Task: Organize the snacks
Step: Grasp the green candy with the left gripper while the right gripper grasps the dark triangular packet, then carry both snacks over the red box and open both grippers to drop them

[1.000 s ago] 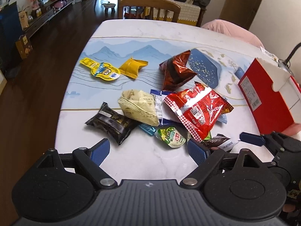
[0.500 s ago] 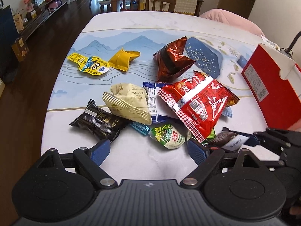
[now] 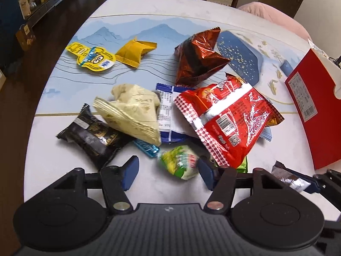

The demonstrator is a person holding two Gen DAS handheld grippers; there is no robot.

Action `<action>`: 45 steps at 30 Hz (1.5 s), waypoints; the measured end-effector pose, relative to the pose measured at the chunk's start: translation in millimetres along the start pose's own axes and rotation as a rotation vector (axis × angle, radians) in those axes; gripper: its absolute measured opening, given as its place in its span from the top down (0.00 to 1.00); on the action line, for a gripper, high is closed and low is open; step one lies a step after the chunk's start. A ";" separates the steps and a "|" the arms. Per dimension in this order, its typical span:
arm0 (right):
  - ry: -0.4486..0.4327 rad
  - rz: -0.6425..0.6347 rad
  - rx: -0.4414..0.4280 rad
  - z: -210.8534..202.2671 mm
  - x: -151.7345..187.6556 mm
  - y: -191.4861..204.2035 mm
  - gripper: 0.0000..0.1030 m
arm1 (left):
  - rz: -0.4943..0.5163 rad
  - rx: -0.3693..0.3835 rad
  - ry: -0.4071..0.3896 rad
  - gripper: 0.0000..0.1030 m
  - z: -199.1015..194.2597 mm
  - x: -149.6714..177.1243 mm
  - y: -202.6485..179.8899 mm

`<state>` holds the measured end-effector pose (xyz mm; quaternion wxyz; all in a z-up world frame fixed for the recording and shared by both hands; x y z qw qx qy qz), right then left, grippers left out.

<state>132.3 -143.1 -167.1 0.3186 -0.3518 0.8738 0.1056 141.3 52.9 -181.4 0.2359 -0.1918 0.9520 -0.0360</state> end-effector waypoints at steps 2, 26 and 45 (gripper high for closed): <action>-0.002 -0.006 0.002 -2.7 1.3 -0.8 0.60 | 0.004 -0.009 0.000 0.41 2.8 -0.8 -4.3; -0.044 0.002 0.008 -34.3 12.3 -9.2 0.60 | -0.086 0.011 0.021 0.84 -19.8 18.7 14.9; -0.172 0.030 0.084 -117.2 -18.2 -58.0 0.60 | -0.089 0.127 -0.014 0.84 -85.0 -5.1 -25.0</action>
Point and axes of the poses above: each gripper's, at about its wrist camera, not at the fingertips, and z roughly the way its jaws point, y to its left, x to its underside, the point moved 4 cm from there along z, roughly the way its jaws point, and after that the axes turned 5 degrees about -z, right-handed, at the moved point
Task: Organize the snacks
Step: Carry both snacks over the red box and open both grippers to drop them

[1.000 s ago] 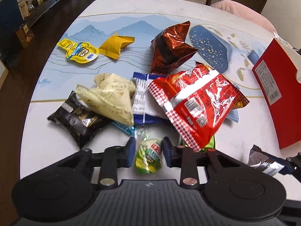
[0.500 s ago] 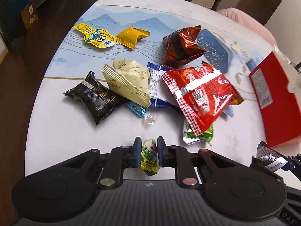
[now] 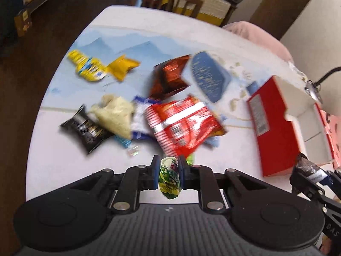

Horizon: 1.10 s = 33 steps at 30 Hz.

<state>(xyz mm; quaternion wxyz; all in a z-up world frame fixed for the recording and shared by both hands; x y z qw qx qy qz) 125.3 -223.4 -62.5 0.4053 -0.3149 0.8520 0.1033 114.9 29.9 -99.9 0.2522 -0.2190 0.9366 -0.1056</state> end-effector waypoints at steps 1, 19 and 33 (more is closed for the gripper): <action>-0.007 0.003 0.007 -2.2 -2.6 -6.1 0.60 | 0.017 0.004 -0.007 0.84 -1.4 -1.9 -8.4; -0.023 0.074 0.156 -2.3 -15.8 -158.9 0.60 | 0.246 0.118 -0.050 0.84 28.4 -40.5 -199.6; 0.208 0.084 0.121 41.7 27.3 -224.1 0.60 | 0.396 0.061 0.090 0.84 120.5 -25.6 -296.5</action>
Point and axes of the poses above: each gripper's, at about its wrist camera, not at the fingertips, and z roughly the way its jaws point, y to its left, x to its underside, the point moved 4 cm from there along z, roughly the way its jaws point, and after that the axes turned 5 degrees about -z, right-handed, at the moved point
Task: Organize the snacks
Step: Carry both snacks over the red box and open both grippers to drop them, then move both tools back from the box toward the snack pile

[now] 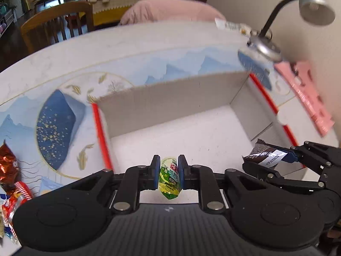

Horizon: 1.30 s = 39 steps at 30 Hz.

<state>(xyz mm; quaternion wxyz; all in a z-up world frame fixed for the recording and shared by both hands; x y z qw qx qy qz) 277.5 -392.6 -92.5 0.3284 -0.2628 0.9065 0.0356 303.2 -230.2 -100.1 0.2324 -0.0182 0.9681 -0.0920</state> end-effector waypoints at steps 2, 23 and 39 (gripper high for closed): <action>0.033 -0.014 -0.015 7.1 4.1 1.9 0.60 | 0.015 -0.013 0.023 0.84 11.0 1.4 -6.0; 0.180 -0.051 -0.063 26.2 20.6 11.7 0.55 | 0.048 -0.062 0.140 0.83 44.2 12.1 -22.3; 0.011 0.009 -0.082 -26.2 -4.2 7.2 0.39 | 0.038 0.027 0.015 0.78 -17.9 23.6 -18.9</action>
Point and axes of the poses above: each gripper's, at about its wrist camera, not at the fingertips, and z roughly the way its jaws point, y to its left, x to its underside, the point moved 4 cm from there along z, roughly the way its jaws point, and after that the axes turned 5 degrees about -z, right-handed, at the moved point
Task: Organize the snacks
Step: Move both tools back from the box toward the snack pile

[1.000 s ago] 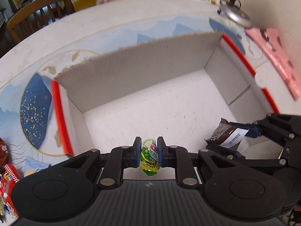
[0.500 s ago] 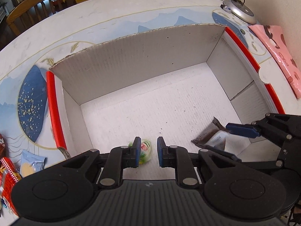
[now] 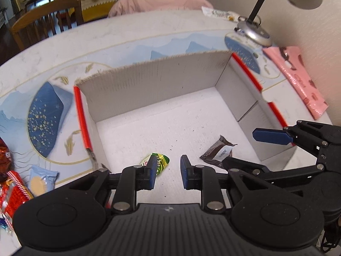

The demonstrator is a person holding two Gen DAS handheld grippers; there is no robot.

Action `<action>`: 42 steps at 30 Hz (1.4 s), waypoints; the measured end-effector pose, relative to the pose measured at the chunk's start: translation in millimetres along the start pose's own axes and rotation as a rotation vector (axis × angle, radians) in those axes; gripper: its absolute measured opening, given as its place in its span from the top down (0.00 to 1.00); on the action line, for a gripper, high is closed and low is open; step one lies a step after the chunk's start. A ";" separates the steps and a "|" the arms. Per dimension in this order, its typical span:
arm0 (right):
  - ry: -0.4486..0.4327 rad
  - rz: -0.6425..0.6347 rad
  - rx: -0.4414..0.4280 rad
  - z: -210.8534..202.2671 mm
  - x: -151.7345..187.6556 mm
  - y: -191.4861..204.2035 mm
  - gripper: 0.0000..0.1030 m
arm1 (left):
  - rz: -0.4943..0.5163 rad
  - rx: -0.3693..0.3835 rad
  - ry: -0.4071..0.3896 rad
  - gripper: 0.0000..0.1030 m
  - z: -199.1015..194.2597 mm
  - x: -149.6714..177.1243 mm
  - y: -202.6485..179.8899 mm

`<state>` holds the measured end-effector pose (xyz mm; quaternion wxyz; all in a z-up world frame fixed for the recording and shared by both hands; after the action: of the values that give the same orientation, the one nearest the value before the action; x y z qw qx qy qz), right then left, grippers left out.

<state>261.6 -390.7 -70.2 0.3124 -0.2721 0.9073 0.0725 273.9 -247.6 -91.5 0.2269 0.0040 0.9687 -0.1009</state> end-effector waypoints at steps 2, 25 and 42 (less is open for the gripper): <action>-0.018 0.007 0.007 -6.9 -1.7 4.9 0.38 | 0.005 0.010 -0.022 0.78 -10.4 1.9 3.1; -0.210 0.072 -0.012 -52.4 -27.2 110.2 0.14 | 0.003 0.054 -0.253 0.40 -122.8 39.7 100.5; -0.266 -0.006 -0.061 -23.1 -50.8 213.5 0.00 | -0.114 -0.043 -0.377 0.22 -169.5 83.8 236.0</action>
<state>167.6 -195.3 -29.3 0.4216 -0.2721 0.8544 0.1348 137.0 13.9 -25.4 0.3983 -0.0745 0.9096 -0.0919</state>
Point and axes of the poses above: each gripper's, at about its wrist camera, not at the fingertips, and z roughly the way its jaws point, y to its left, x to its underside, the point moved 4 cm from there along z, roughly the way its jaws point, and after that the axes turned 5 degrees about -z, right-handed, at the moved point
